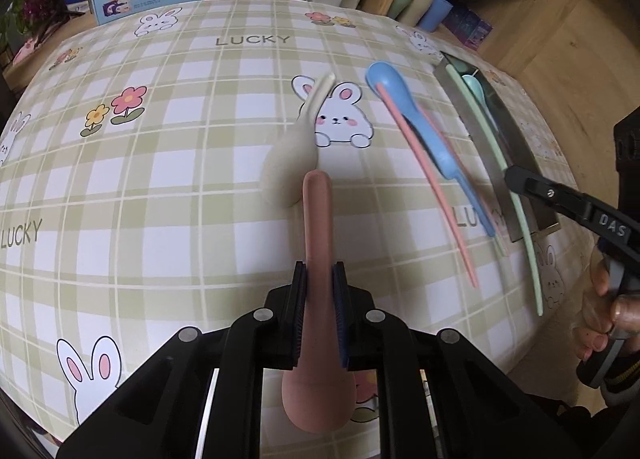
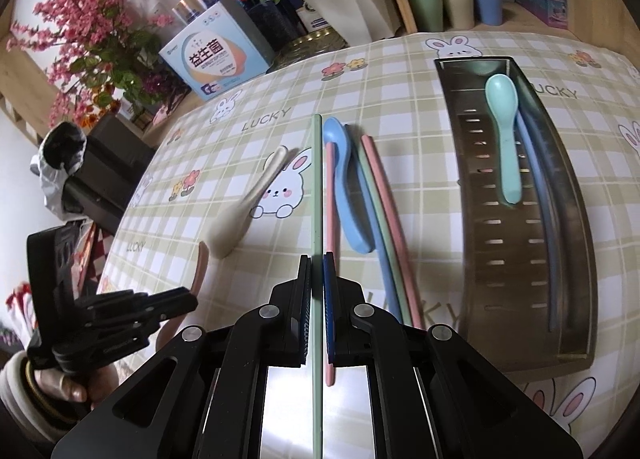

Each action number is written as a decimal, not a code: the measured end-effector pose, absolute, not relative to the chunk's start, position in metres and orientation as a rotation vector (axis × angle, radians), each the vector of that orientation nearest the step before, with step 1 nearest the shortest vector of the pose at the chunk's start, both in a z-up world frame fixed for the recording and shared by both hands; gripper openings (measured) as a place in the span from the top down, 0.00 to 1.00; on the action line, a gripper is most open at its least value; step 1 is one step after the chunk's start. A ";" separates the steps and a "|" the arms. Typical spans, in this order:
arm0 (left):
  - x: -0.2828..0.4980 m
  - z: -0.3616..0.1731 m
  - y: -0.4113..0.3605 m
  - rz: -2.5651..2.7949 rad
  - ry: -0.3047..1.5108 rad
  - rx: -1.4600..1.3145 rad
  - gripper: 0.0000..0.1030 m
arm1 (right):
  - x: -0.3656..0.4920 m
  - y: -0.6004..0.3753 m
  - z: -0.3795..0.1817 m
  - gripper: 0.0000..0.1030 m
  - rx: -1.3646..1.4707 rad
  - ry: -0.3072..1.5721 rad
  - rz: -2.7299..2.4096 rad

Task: Organize utensils
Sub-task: 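Carry the green chopstick into the steel caddy and open the right gripper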

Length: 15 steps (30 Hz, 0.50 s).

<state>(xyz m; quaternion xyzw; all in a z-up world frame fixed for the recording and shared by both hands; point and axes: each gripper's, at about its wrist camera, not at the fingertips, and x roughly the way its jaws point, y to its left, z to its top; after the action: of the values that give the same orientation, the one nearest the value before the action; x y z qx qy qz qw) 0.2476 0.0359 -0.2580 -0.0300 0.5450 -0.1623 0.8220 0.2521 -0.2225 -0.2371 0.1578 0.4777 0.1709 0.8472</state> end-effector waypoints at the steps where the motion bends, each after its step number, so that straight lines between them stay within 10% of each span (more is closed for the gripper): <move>1: 0.248 -0.255 0.035 -0.348 1.152 -0.073 0.88 | 0.252 -0.224 -0.238 0.94 0.336 1.008 0.355; 15: 0.271 -0.219 0.013 -0.377 1.059 -0.088 0.88 | 0.266 -0.284 -0.228 0.94 0.406 0.949 0.189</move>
<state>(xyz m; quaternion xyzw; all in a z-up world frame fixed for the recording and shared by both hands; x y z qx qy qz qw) 0.2707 0.0133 -0.2192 -0.0415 0.5021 -0.1787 0.8451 0.2655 -0.2837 -0.2280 0.1940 0.4530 0.0900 0.8655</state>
